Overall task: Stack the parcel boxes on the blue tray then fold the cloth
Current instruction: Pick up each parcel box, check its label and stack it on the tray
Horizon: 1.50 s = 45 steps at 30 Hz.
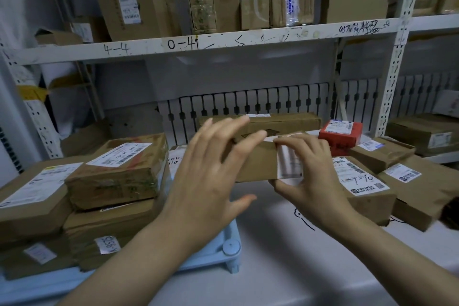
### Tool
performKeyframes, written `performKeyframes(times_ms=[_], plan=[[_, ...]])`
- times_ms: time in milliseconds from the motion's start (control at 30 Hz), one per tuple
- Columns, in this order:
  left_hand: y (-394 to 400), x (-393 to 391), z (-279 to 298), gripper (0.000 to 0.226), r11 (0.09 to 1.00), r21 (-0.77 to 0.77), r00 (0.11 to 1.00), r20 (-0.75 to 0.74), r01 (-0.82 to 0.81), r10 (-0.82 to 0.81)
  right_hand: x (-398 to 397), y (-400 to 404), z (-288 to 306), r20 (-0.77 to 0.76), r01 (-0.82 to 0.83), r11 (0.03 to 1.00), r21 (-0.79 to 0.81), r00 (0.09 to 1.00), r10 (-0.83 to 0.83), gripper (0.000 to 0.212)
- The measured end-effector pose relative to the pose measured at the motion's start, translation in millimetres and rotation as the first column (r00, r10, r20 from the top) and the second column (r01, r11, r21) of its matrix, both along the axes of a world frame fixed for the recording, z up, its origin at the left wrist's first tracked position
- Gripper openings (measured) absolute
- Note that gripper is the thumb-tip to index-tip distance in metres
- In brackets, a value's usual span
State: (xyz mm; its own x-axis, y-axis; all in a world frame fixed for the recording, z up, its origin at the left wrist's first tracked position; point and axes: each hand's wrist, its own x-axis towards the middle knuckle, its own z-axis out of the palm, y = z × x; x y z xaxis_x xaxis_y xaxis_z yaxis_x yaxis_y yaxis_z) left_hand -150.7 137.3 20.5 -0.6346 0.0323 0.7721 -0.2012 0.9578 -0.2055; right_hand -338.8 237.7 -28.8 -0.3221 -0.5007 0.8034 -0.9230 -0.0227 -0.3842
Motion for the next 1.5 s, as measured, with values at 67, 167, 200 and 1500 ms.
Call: performKeyframes(times_ms=[67, 167, 200, 1500], plan=[[4, -5, -2, 0.093, 0.994, -0.071, 0.993, 0.070, -0.088, 0.093, 6, -2, 2, -0.064, 0.036, 0.999, 0.012, 0.997, -0.035, 0.064], [5, -7, -4, 0.082, 0.978, -0.092, 0.974, 0.111, -0.189, 0.199, 13, -2, 6, -0.179, 0.069, 0.997, 0.017, 0.982, -0.065, 0.062], [3, -6, -4, 0.077, 0.975, -0.085, 0.970, 0.117, -0.206, 0.215, 15, -2, 7, -0.207, 0.081, 0.996, 0.024, 0.975, -0.074, 0.062], [-43, -5, -30, 0.067, 0.758, 0.649, 0.993, -0.120, 0.063, 0.020, -10, 18, -5, 0.128, 0.058, 0.998, -0.011, 0.990, -0.057, 0.092]])
